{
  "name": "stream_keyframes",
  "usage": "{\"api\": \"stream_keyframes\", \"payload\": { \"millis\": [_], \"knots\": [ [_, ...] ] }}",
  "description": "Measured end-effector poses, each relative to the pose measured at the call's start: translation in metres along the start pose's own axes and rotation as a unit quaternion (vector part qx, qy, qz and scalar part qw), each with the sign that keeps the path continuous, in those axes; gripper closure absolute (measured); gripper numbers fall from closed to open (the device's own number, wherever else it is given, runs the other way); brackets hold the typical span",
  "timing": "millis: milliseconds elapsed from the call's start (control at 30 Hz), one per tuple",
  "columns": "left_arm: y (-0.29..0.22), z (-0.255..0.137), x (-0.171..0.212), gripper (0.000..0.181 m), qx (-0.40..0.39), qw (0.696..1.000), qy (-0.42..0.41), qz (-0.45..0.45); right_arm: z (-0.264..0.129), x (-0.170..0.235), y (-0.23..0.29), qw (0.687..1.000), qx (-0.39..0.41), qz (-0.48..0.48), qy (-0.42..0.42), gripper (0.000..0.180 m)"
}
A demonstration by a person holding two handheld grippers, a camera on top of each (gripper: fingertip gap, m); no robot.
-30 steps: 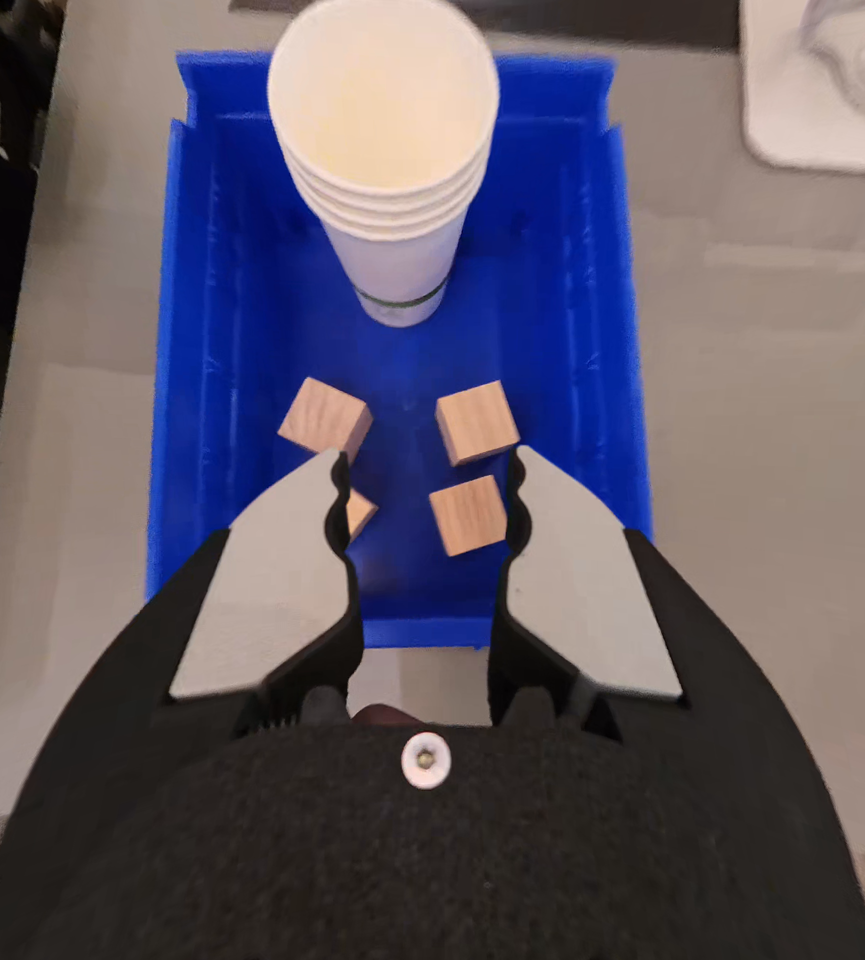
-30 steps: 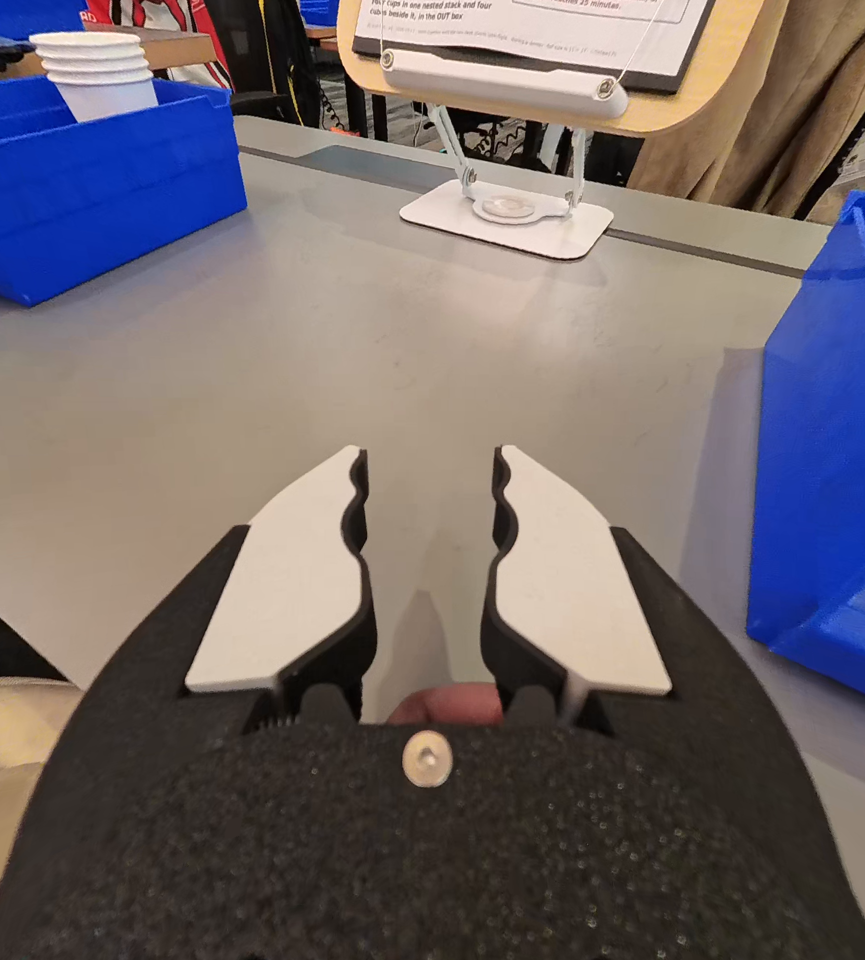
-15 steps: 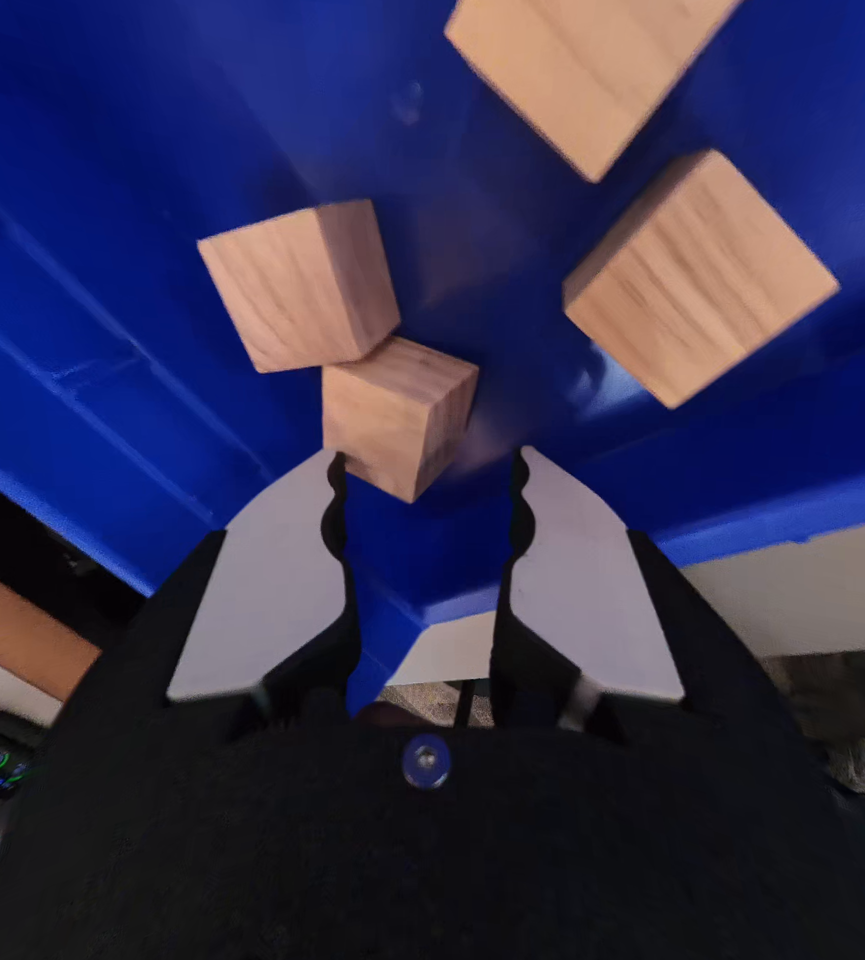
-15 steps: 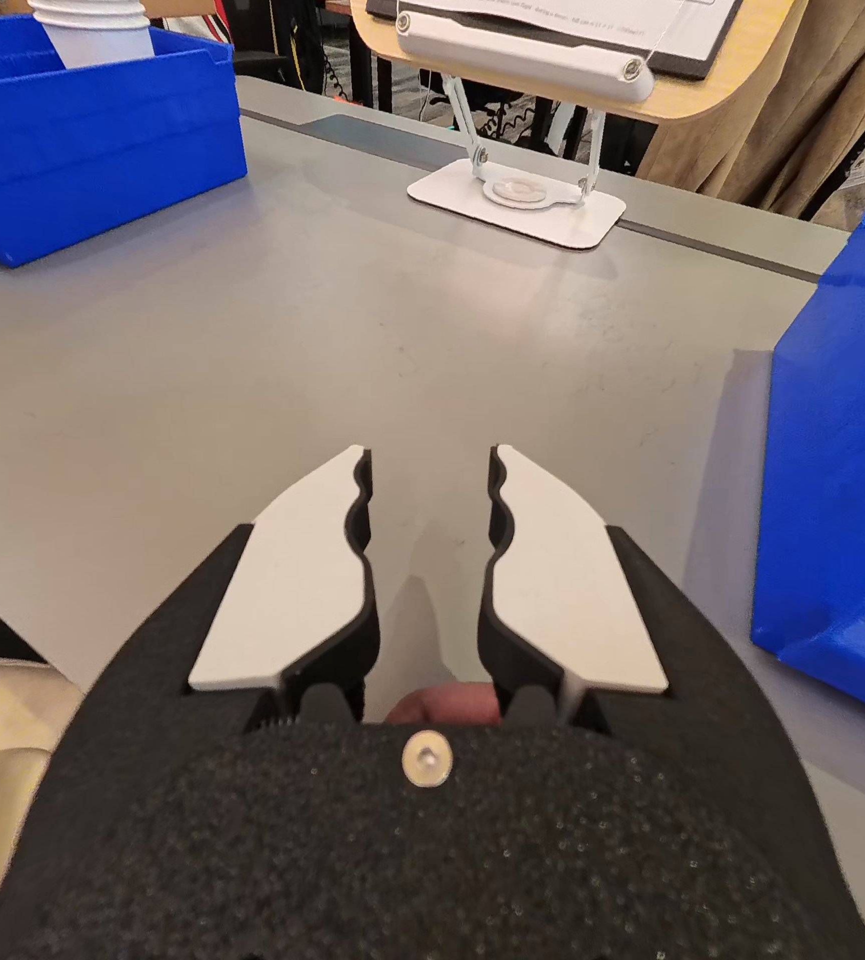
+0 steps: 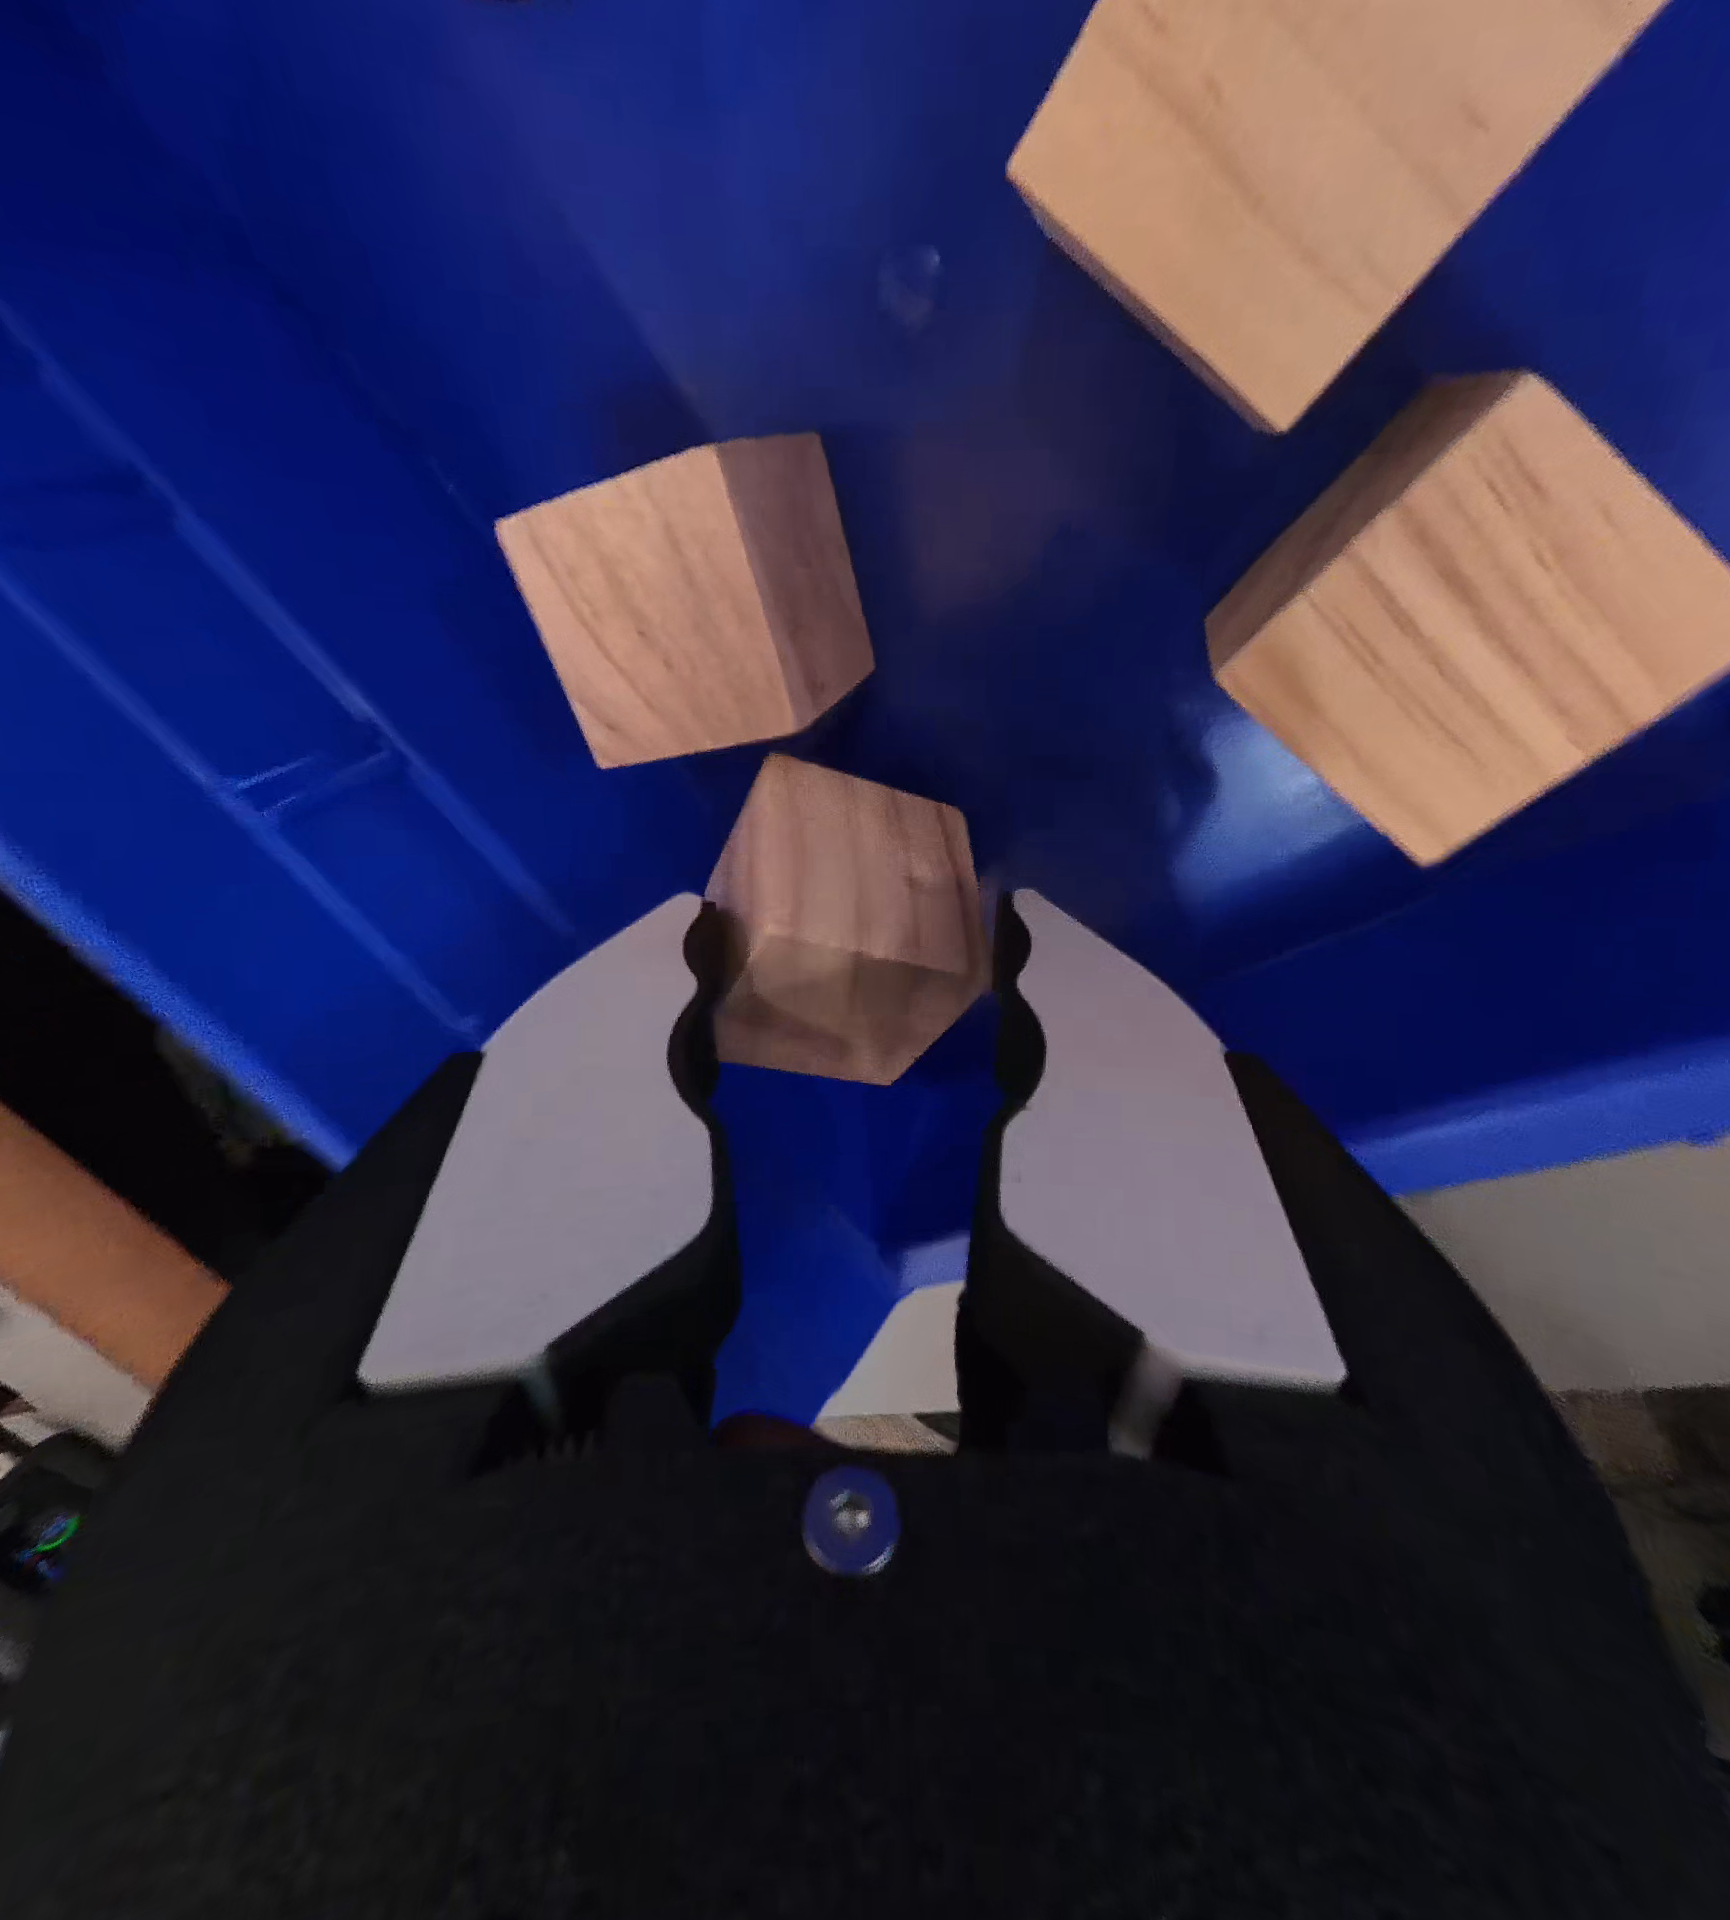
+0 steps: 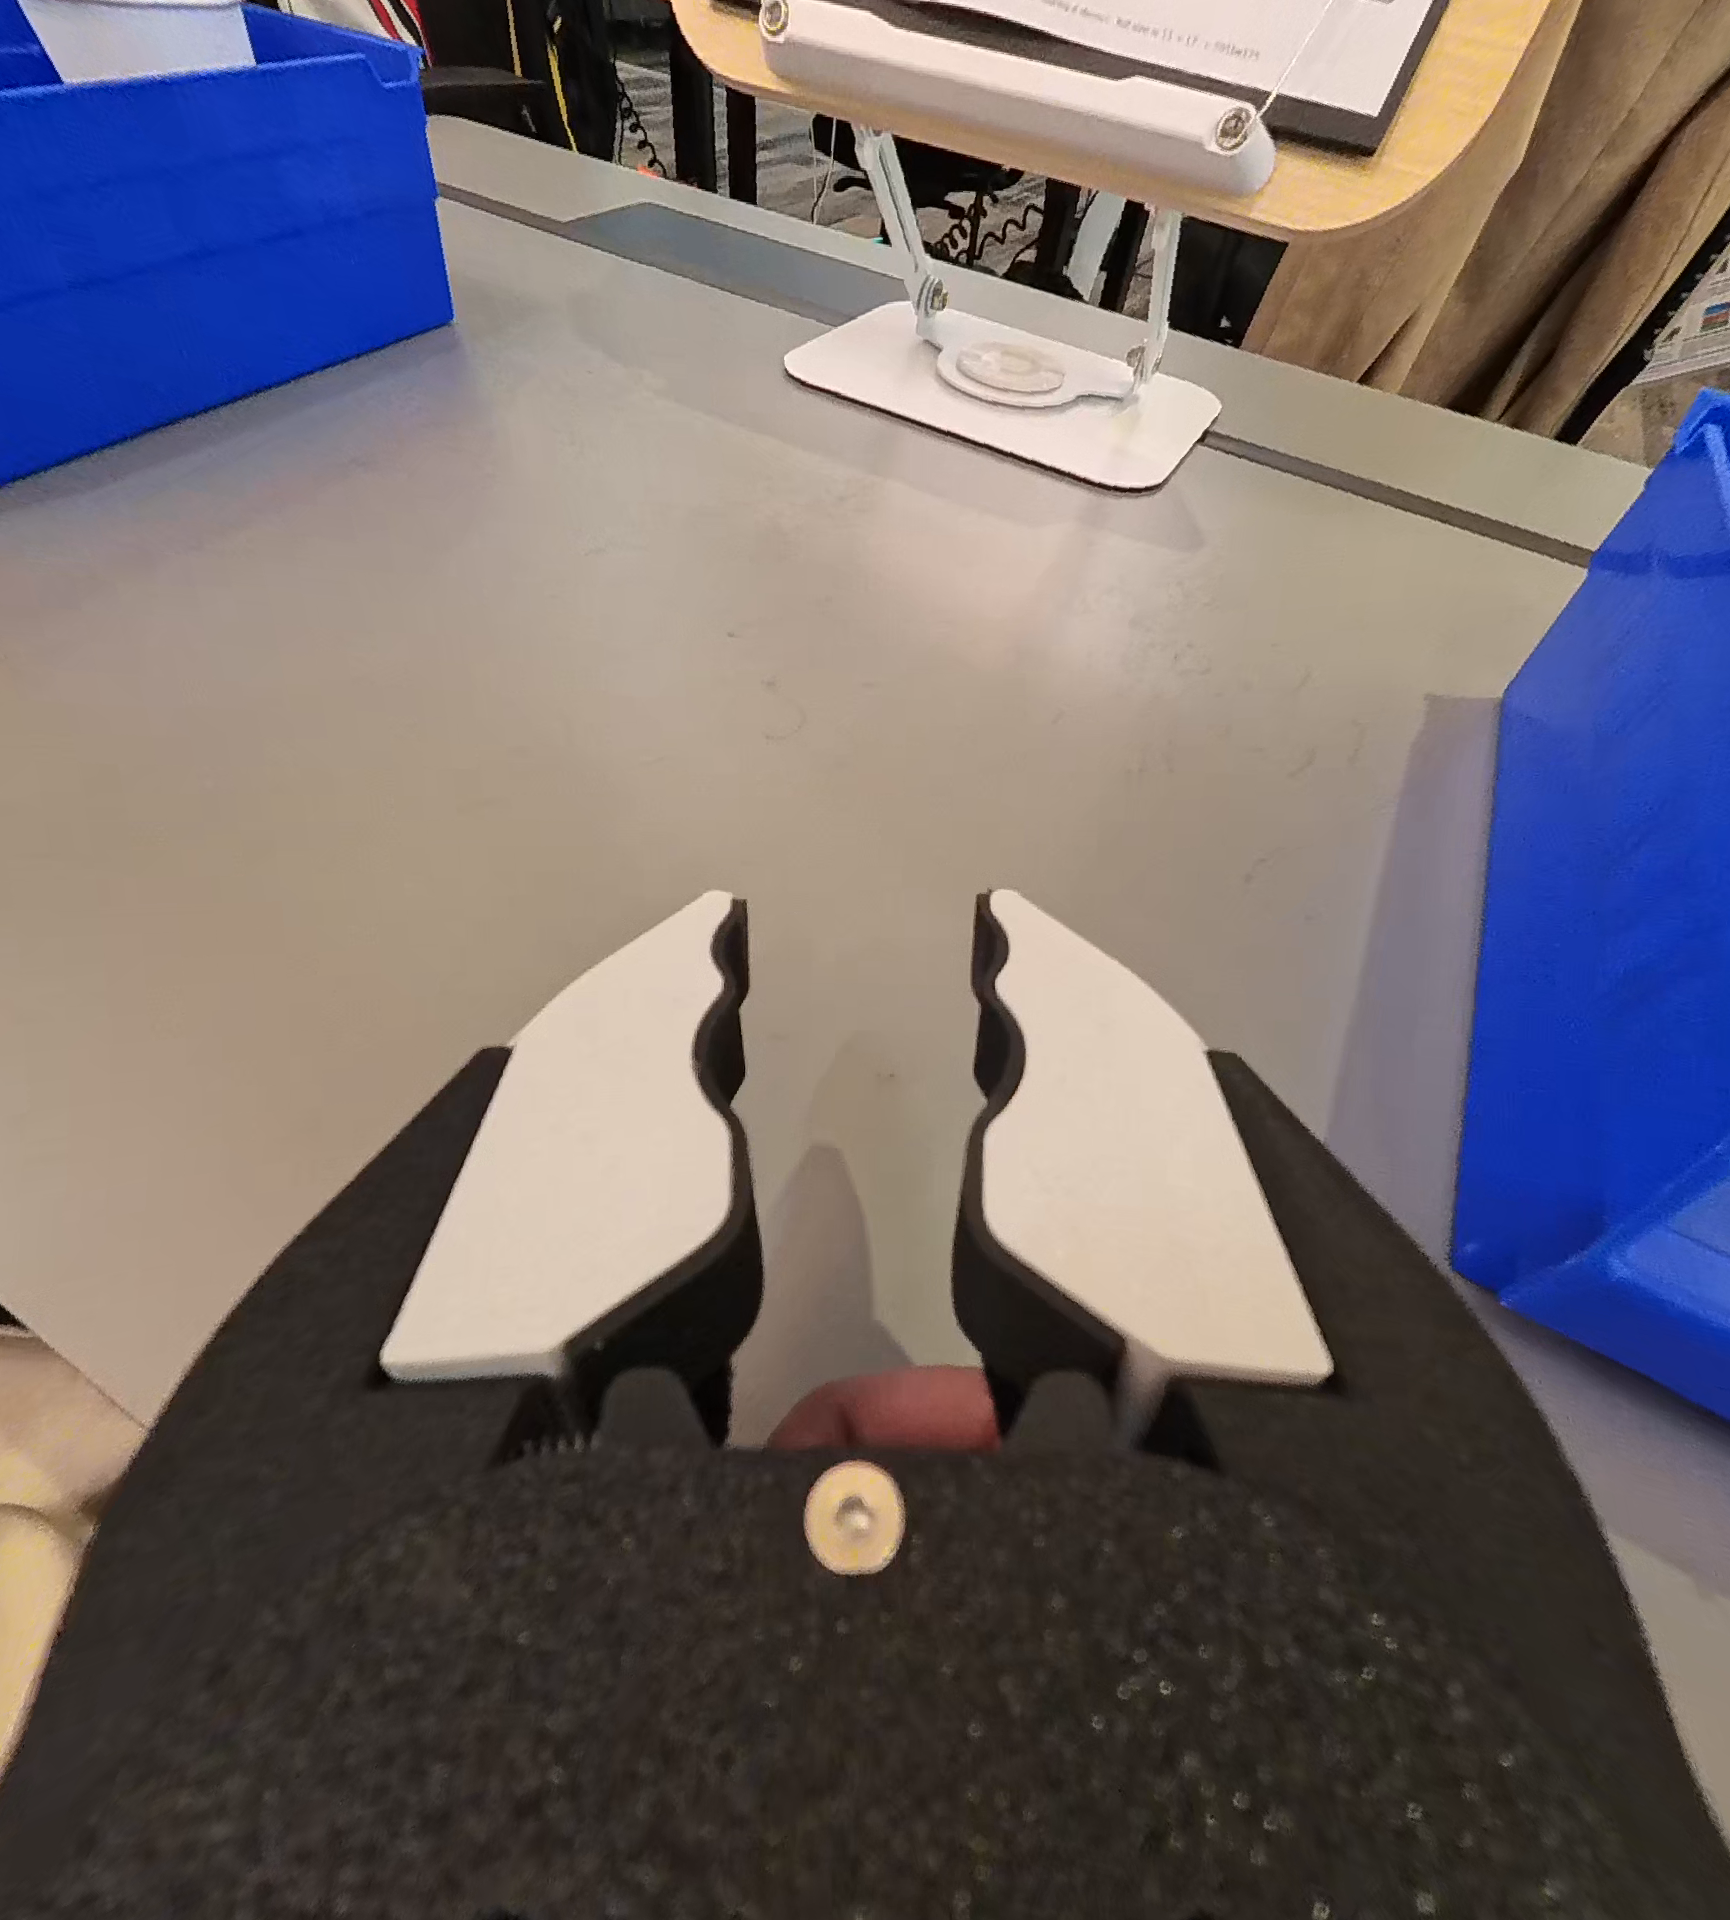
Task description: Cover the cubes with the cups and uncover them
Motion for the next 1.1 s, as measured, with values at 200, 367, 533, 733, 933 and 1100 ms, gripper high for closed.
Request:
{"api": "stream_keyframes", "payload": {
  "millis": [200,367,533,733,933,1100],
  "knots": [
    [-0.010,-0.104,-0.007,0.132,0.018,0.991,-0.126,0.041,0.001,0.000,0.000,1.000,0.002,-0.002,0.003,0.139],
    [-0.085,-0.169,-0.048,0.132,0.075,0.967,-0.166,0.180,0.002,0.000,0.002,1.000,0.004,-0.011,0.005,0.139],
    [-0.170,-0.127,-0.110,0.132,0.039,0.951,-0.038,0.305,0.000,0.000,0.003,1.000,0.009,-0.019,0.005,0.140],
    [-0.196,-0.063,-0.148,0.132,0.055,0.942,0.069,0.323,0.001,0.001,0.002,1.000,0.007,-0.016,0.006,0.140],
    [-0.202,-0.042,-0.156,0.132,0.068,0.933,0.095,0.342,0.001,0.000,0.003,1.000,0.006,-0.019,0.008,0.140],
    [-0.199,-0.045,-0.159,0.114,0.066,0.941,0.074,0.325,0.002,0.001,0.001,1.000,0.004,-0.014,0.009,0.140]
  ]
}}
Point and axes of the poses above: each gripper's, where its closed fingertips meet, z out along the fingers, x out of its underside, y = z × x across the jaws, the point moved 9 cm from there along -z, back along the fingers, and after that the axes turned 12 degrees about -z, right-handed, at the moved point
